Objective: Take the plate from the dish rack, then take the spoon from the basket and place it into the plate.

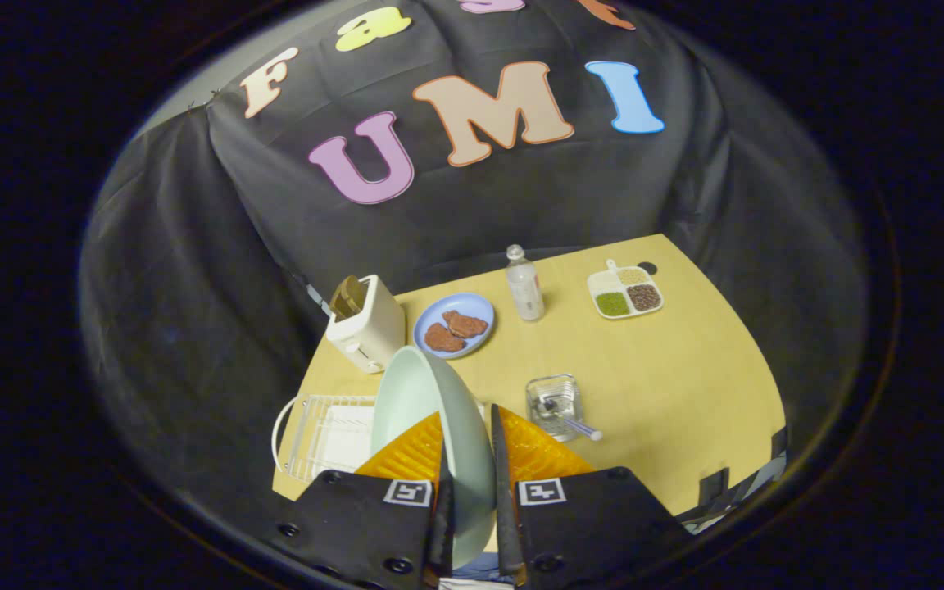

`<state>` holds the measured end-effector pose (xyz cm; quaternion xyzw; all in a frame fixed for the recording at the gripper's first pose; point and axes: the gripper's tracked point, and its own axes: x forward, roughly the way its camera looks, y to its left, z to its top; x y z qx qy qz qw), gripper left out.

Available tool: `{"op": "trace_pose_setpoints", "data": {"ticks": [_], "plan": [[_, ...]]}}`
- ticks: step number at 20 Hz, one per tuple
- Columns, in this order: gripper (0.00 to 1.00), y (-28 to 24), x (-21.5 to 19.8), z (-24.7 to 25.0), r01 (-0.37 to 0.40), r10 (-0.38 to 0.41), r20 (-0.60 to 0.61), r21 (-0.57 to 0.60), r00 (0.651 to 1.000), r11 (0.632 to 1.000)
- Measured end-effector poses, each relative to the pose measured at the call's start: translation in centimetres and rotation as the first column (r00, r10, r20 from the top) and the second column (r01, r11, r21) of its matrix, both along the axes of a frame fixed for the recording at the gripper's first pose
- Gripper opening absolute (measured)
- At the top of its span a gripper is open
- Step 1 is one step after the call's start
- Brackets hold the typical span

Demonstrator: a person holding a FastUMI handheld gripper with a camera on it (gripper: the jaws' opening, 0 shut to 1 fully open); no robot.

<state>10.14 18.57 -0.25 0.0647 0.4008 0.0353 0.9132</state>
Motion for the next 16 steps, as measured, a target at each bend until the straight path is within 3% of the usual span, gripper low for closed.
{"op": "trace_pose_setpoints", "data": {"ticks": [5,10,16], "plan": [[0.24,-6.9,-4.3,-3.1,0.013,-0.010,-0.038,0.065,0.999,0.998],[0.24,-9.5,-8.4,-7.9,0.001,0.011,-0.072,0.162,0.997,0.987],[0.24,-12.5,-9.3,-14.6,0.050,-0.036,-0.060,0.259,0.998,0.965]]}}
